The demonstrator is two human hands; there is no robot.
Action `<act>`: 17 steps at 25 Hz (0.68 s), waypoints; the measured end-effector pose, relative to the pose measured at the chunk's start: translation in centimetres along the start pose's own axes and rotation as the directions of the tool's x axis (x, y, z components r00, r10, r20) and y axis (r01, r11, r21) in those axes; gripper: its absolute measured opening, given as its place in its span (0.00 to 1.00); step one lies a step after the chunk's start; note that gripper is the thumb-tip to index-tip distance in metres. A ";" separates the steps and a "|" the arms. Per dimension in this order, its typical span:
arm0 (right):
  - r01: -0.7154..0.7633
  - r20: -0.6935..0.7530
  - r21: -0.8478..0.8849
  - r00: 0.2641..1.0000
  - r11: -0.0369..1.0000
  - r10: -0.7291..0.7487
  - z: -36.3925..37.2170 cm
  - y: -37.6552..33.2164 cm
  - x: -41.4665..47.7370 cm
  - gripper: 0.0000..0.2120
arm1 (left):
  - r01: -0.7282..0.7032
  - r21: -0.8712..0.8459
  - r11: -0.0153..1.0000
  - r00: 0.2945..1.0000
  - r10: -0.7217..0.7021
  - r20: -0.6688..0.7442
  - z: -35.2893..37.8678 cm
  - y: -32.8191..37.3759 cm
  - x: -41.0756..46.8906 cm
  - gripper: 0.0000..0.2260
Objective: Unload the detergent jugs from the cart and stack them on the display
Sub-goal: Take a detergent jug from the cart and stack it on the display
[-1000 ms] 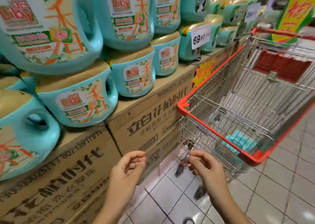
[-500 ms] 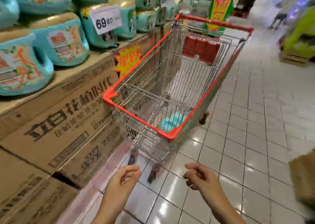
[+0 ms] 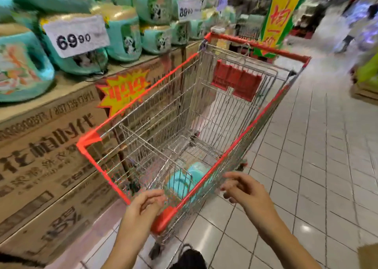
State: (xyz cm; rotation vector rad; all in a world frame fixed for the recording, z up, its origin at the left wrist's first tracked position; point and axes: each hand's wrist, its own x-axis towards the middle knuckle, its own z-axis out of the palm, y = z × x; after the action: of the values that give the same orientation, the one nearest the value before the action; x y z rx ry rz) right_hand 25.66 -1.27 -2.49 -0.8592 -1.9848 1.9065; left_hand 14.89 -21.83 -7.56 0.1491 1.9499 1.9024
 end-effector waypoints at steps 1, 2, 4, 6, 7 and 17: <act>0.026 0.006 -0.006 1.000 1.000 -0.026 -0.4 -0.9 2.9 0.08 | -0.016 0.002 1.000 1.000 0.016 -0.003 1.1 0.9 2.3 0.09; 0.043 0.009 -0.021 0.999 0.999 -0.043 -0.7 -1.8 5.5 0.08 | -0.019 0.003 1.000 1.000 0.019 -0.001 2.1 1.7 4.3 0.08; 0.052 0.033 -0.035 0.998 0.998 -0.051 -1.1 -3.6 10.4 0.08 | -0.002 -0.017 1.000 1.000 0.002 -0.011 4.1 3.5 7.9 0.08; 0.048 0.079 -0.060 0.996 0.997 -0.043 -1.2 -5.3 15.7 0.08 | -0.011 -0.002 1.000 1.000 0.011 -0.028 6.1 5.3 11.7 0.08; 0.037 0.103 -0.088 0.994 0.995 -0.028 -1.2 -5.9 18.3 0.09 | -0.005 0.007 1.000 1.000 0.006 -0.028 7.1 5.9 13.6 0.08; -0.046 0.358 -0.521 0.894 0.852 0.268 -1.0 -0.8 43.3 0.12 | 0.227 0.049 0.973 0.944 -0.207 -0.255 17.2 0.3 28.3 0.08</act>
State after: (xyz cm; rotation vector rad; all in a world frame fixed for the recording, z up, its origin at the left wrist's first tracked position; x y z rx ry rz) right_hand -8.27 24.33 -10.74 -0.7956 -2.8443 1.7944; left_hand -4.75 4.34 -13.08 -0.2862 2.1030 1.7705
